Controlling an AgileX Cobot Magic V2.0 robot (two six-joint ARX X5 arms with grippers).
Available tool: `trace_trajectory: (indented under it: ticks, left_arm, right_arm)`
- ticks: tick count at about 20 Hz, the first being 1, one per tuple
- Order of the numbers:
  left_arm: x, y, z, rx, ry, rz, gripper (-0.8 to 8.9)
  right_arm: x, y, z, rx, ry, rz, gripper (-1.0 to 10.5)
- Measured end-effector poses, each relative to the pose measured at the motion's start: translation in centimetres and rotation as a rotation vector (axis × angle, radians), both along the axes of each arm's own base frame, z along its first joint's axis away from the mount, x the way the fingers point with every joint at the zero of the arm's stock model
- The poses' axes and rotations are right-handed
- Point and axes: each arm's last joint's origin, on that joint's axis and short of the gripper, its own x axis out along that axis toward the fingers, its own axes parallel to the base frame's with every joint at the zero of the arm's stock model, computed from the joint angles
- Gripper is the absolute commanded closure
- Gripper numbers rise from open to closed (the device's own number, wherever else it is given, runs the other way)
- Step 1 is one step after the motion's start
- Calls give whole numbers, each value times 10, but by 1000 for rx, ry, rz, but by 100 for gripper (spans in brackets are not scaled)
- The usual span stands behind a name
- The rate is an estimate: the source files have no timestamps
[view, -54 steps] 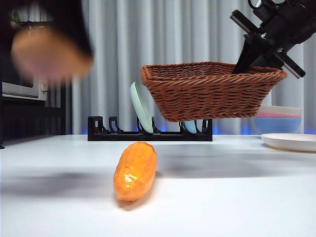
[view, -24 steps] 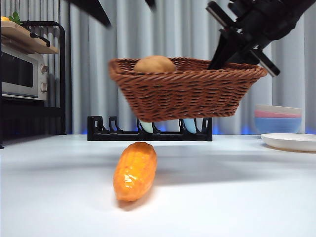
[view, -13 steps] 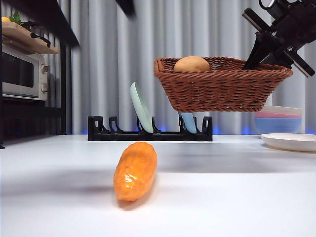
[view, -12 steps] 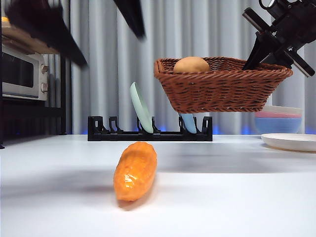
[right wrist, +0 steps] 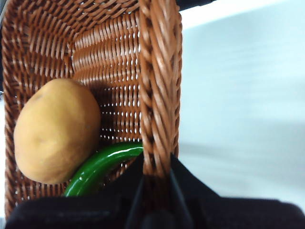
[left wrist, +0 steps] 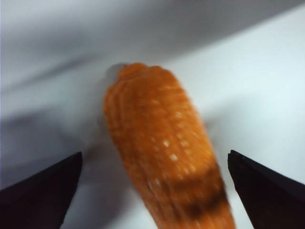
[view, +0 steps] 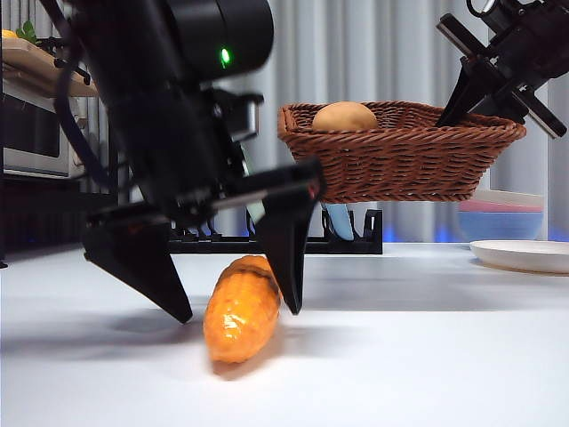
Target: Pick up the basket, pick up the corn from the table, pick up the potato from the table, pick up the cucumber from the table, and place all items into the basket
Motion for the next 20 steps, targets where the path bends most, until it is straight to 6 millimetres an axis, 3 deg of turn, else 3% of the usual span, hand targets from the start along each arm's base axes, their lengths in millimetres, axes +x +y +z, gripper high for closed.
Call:
trace_trajectory:
  ticks: [1, 2, 3, 8, 11, 14, 16, 18, 20]
  left_arm:
    - [1, -1, 1, -15, -15, 1, 423]
    - [2, -3, 2, -29, -30, -1, 674]
    - [3, -3, 3, -33, -40, -11, 849]
    - [0, -1, 1, 10, -22, -61, 822]
    - [-8, 5, 11, 5, 11, -98, 822]
    - [-41, 14, 51, -52, 3, -185, 822]
    - [-78, 30, 88, -104, -46, -261, 821]
    - [-103, 48, 125, -249, -187, -284, 821]
    - [-110, 64, 156, -412, -358, -238, 822]
  right_arm:
    - [0, 0, 0, 0, -1, 0, 958]
    - [0, 0, 0, 0, 0, 0, 958]
    - [0, 0, 0, 0, -1, 0, 958]
    - [0, 0, 0, 0, 0, -1, 958]
    - [0, 0, 0, 0, 0, -1, 958]
    - [-1, 0, -1, -1, 9, 0, 958]
    - [-1, 1, -1, -2, 11, 0, 958]
    - [-1, 6, -1, -5, 11, 15, 958]
    - [-4, 19, -1, -10, 11, 50, 958]
